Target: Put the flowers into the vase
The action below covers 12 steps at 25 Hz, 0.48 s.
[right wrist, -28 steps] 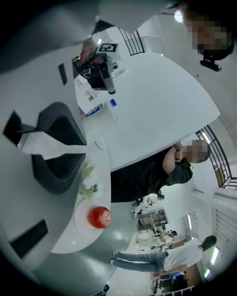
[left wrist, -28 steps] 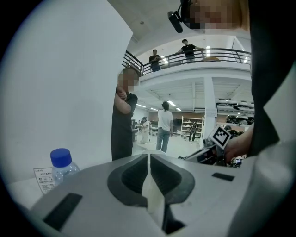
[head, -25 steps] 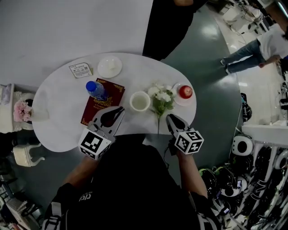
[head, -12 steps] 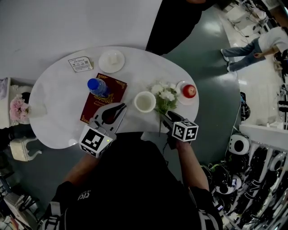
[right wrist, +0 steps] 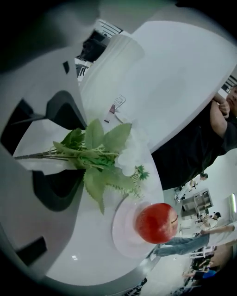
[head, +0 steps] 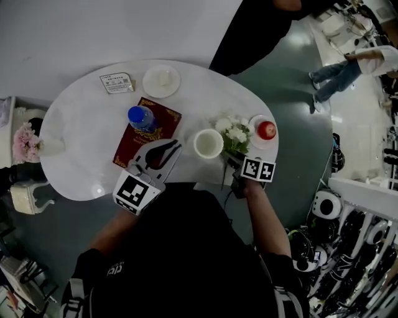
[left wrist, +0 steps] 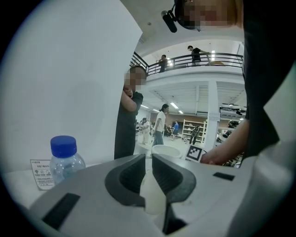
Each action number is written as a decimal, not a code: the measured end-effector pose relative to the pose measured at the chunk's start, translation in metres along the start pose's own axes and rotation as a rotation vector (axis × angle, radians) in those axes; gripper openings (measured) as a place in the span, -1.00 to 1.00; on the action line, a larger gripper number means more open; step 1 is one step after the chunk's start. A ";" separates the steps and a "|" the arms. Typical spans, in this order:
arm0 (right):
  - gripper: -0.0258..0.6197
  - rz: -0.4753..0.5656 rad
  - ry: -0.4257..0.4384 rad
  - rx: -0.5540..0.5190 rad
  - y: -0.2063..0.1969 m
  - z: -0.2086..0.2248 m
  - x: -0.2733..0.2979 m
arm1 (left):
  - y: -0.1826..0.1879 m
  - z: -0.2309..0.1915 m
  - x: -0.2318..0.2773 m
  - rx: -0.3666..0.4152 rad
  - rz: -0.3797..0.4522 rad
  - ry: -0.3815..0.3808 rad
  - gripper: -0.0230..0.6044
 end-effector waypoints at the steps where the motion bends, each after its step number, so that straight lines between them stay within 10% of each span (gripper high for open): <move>1: -0.12 -0.010 0.002 0.015 0.001 0.002 0.003 | -0.003 0.001 0.001 -0.001 -0.007 -0.007 -0.80; 12: -0.33 -0.085 -0.011 0.046 0.007 0.010 0.022 | -0.025 0.008 0.013 0.023 -0.059 -0.067 -0.45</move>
Point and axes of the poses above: the fingertips, and each gripper's own axes: x forward along the fingers, z to its right, y out of its top, the point moved 4 cm from there along -x, backward along the fingers, and after that the axes turned 4 degrees about -z, right-handed, at the moved point
